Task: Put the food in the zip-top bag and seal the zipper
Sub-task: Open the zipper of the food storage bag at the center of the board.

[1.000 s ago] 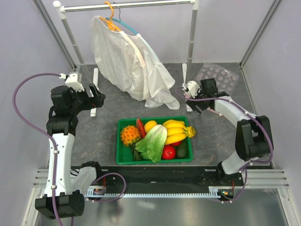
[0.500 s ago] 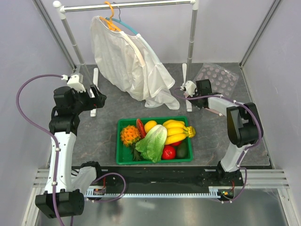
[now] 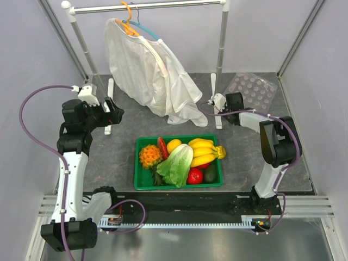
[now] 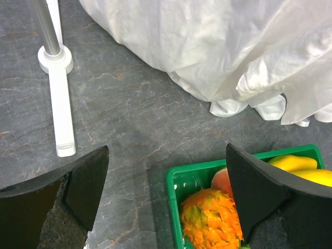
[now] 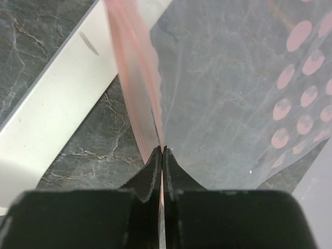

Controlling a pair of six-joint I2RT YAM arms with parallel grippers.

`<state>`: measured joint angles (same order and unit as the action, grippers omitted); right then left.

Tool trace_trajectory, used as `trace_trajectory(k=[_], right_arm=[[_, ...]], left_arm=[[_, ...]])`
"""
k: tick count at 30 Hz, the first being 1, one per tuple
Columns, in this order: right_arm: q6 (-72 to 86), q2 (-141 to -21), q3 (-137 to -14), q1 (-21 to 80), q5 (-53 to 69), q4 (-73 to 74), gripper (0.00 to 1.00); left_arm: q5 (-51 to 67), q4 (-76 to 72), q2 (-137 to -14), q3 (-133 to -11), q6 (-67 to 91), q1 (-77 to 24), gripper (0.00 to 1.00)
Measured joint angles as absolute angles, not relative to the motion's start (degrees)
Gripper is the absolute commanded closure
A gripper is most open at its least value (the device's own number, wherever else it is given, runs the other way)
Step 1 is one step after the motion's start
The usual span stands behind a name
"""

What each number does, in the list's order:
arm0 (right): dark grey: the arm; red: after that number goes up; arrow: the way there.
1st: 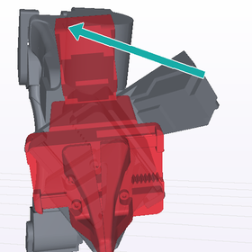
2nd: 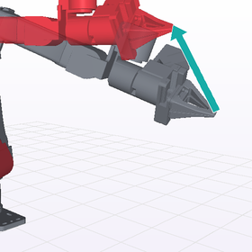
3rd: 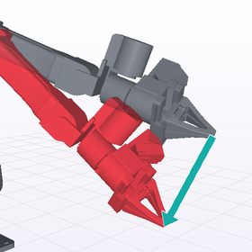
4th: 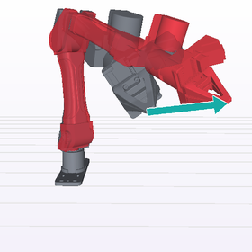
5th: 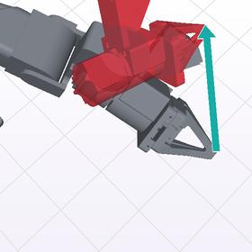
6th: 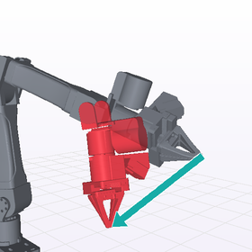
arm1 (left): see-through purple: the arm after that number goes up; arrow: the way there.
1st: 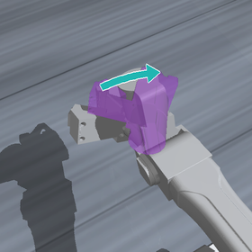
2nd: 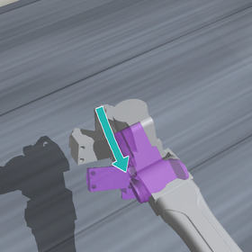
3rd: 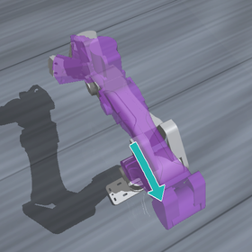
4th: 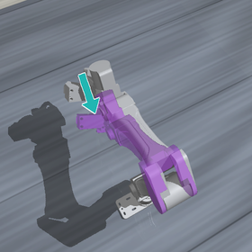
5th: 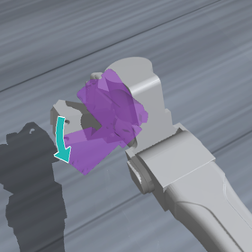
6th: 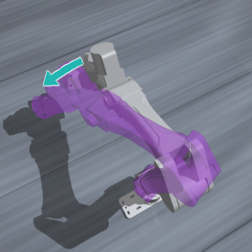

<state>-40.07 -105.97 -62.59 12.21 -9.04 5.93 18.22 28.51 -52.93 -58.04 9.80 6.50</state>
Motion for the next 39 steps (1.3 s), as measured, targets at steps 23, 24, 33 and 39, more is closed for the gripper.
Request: trace_trajectory(k=[23,24,33,39], right_arm=[[-16.3,-77.9,-73.2,4.7,5.5,33.0,1.00],[-14.4,-76.9,-73.7,4.7,7.0,34.5,1.00],[1.5,-69.6,-71.5,4.8,23.2,42.1,1.00],[11.9,-64.0,-66.6,4.8,31.5,42.2,1.00]], left_arm=[[28.4,27.3,-54.6,-56.5,8.6,-20.3,0.08],[28.1,27.3,-56.0,-57.0,9.1,-22.2,0.08],[17.6,23.2,-68.0,-67.1,14.7,-43.5,0.09],[9.3,21.3,-77.4,-75.4,18.4,-52.6,0.10]])
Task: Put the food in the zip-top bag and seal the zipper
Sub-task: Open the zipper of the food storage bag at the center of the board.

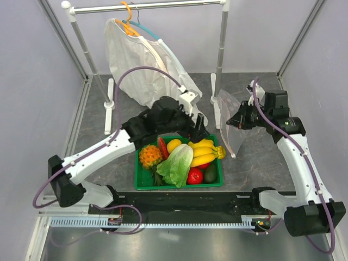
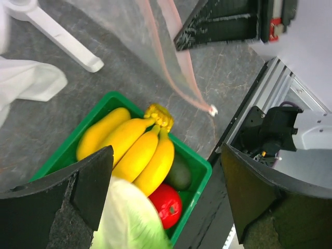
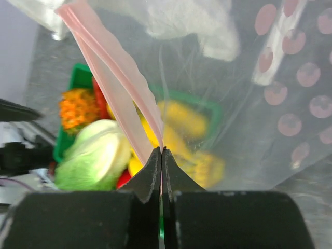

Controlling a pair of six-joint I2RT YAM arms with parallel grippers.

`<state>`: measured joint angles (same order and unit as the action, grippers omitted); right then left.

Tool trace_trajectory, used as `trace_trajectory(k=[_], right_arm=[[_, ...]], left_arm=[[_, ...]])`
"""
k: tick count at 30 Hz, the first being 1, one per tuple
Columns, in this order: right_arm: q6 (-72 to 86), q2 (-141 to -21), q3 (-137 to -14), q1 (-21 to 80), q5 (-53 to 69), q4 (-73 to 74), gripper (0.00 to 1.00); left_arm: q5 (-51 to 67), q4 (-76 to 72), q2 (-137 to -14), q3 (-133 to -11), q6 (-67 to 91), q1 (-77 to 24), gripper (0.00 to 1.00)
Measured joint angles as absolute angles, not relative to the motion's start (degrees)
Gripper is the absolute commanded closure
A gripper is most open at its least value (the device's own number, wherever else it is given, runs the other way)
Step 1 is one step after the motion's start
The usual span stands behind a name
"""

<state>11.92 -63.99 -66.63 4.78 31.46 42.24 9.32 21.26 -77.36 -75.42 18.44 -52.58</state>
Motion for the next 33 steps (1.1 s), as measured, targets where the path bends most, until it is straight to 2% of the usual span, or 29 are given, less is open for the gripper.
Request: trace_trajectory(k=[11,18,20,24,29,31,33], right_arm=[[22.9,-55.2,-63.6,4.8,37.6,40.7,1.00],[24.3,-54.7,-63.1,4.8,37.8,41.3,1.00],[24.3,-54.6,-63.0,4.8,37.7,41.3,1.00],[24.2,-54.6,-62.3,4.8,37.6,41.6,1.00],[25.1,-54.6,-61.4,4.8,38.0,41.0,1.00],[26.0,-54.5,-60.4,4.8,38.9,40.4,1.00],[26.8,-54.5,-59.6,4.8,39.9,39.9,1.00]], left_arm=[[5.0,20.9,-90.4,-81.8,24.6,-55.7,0.11],[5.0,20.6,-92.8,-82.7,26.0,-55.7,0.40],[5.5,20.4,-92.9,-82.7,26.0,-55.7,0.40],[7.3,19.1,-93.0,-82.8,26.1,-55.7,0.33],[8.6,17.6,-93.0,-83.1,26.6,-55.7,0.32],[9.0,17.5,-93.0,-83.3,27.0,-55.7,0.35],[9.1,17.6,-93.3,-83.8,27.2,-55.7,0.51]])
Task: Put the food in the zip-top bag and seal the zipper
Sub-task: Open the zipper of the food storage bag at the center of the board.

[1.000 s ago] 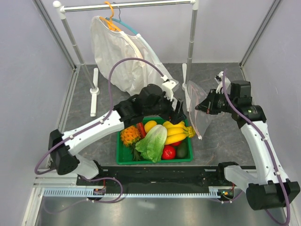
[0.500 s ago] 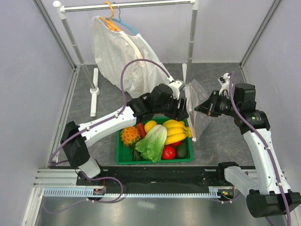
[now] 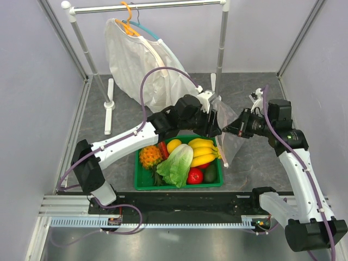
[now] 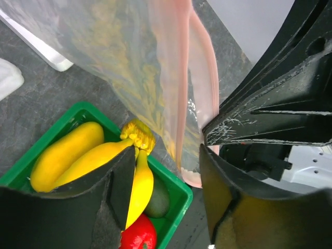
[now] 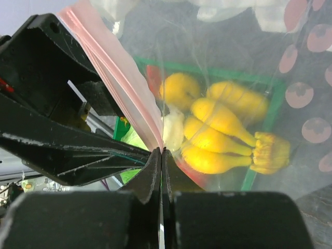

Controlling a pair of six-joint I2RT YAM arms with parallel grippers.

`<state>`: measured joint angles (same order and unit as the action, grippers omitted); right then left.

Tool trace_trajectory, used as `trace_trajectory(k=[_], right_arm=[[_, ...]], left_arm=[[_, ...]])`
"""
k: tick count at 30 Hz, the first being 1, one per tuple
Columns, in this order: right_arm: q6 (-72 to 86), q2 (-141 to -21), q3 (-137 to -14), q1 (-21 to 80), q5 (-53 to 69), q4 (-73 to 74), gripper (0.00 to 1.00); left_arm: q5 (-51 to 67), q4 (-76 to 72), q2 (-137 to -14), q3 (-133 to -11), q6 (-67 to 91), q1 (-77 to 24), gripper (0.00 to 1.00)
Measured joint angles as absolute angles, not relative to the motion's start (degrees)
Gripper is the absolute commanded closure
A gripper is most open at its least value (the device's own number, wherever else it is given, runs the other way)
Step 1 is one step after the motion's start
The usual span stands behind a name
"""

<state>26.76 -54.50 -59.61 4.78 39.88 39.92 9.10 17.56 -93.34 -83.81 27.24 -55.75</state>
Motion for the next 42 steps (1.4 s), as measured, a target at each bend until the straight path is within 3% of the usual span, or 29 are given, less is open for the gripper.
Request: trace_trajectory(k=[1,2,3,5,6,9,15,26,32,42], right_arm=[[27.1,-54.5,-59.2,4.8,40.5,39.7,1.00],[27.3,-54.5,-59.0,4.8,40.7,39.5,1.00],[27.4,-54.5,-58.9,4.8,40.9,39.4,1.00],[27.3,-54.5,-58.9,4.8,40.8,39.4,0.95],[27.1,-54.5,-58.9,4.8,40.4,39.4,0.78],[25.6,-54.8,-58.9,4.9,38.4,39.4,0.54],[21.6,-55.5,-58.9,5.9,33.2,39.2,0.48],[17.5,-53.3,-57.5,10.7,24.5,38.1,0.70],[15.2,-54.7,-58.7,10.7,21.2,38.8,1.00],[8.6,-52.9,-71.5,10.8,15.0,50.4,1.00]], left_arm=[[9.1,17.6,-93.5,-84.0,27.5,-55.7,0.61],[9.1,17.7,-93.6,-84.1,27.7,-55.7,0.80],[9.1,17.8,-93.8,-84.2,28.0,-55.7,0.89],[9.6,18.0,-94.1,-84.5,28.5,-55.7,0.98],[9.8,18.0,-94.2,-84.5,28.7,-55.7,0.98],[11.2,18.3,-94.2,-84.8,29.8,-55.4,0.98],[13.9,18.8,-95.1,-86.8,34.5,-53.8,0.98],[17.8,18.8,-97.0,-88.8,40.1,-52.4,0.98],[18.5,19.4,-96.9,-88.6,40.2,-51.7,0.98],[16.4,26.9,-96.0,-83.4,33.2,-45.4,0.98]])
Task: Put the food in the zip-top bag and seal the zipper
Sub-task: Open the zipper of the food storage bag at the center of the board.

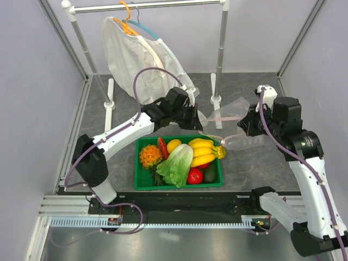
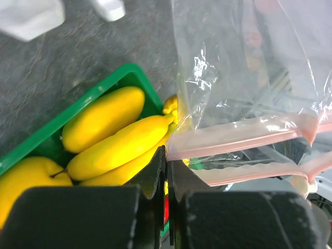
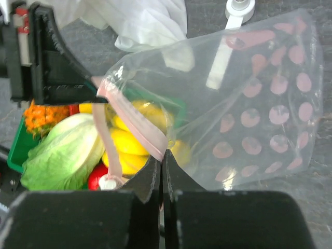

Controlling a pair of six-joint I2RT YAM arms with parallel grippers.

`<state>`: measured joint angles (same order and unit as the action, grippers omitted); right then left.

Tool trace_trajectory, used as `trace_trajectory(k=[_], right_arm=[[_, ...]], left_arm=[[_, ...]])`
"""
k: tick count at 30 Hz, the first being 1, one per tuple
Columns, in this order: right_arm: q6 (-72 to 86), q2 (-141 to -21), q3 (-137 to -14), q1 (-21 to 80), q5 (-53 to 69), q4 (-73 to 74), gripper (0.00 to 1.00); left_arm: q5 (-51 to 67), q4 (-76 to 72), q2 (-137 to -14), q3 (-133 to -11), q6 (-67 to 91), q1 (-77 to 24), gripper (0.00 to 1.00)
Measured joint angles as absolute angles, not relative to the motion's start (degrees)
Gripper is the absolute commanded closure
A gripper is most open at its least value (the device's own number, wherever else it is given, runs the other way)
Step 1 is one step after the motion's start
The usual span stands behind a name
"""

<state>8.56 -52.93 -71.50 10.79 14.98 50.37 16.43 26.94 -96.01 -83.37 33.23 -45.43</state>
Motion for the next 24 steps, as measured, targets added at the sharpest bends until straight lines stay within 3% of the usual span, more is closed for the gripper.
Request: trace_trajectory(k=[6,14,15,16,18,20,21,22,24], right_arm=[[5.0,-50.8,-76.7,11.5,11.8,60.1,1.00],[3.7,-48.0,-76.1,11.1,10.8,64.1,1.00],[3.9,-47.9,-75.5,11.0,10.6,64.3,1.00],[4.3,-47.9,-75.0,11.0,10.4,64.3,1.00],[5.1,-49.1,-74.0,11.0,10.2,64.3,1.00],[5.9,-50.7,-72.9,11.0,10.0,63.9,1.00],[6.4,-51.3,-72.2,11.0,10.0,63.6,1.00],[7.1,-52.2,-71.0,11.0,10.0,63.0,1.00],[8.5,-52.7,-69.3,11.0,10.0,62.5,1.00]], left_arm=[[17.3,26.0,-96.0,-84.1,30.2,-47.2,0.98],[21.7,28.4,-98.8,-88.9,24.3,-49.3,0.73],[22.5,28.8,-98.8,-88.9,23.6,-49.8,0.67],[23.2,29.1,-98.8,-88.9,22.8,-50.2,0.49],[24.7,29.7,-98.8,-88.9,21.3,-50.7,0.30],[25.9,30.3,-98.7,-88.6,20.9,-50.2,0.18],[26.5,30.0,-98.3,-87.7,21.0,-49.5,0.17],[27.3,30.1,-97.3,-86.3,21.0,-48.4,0.04],[27.7,30.3,-94.5,-83.0,20.6,-46.6,0.00]])
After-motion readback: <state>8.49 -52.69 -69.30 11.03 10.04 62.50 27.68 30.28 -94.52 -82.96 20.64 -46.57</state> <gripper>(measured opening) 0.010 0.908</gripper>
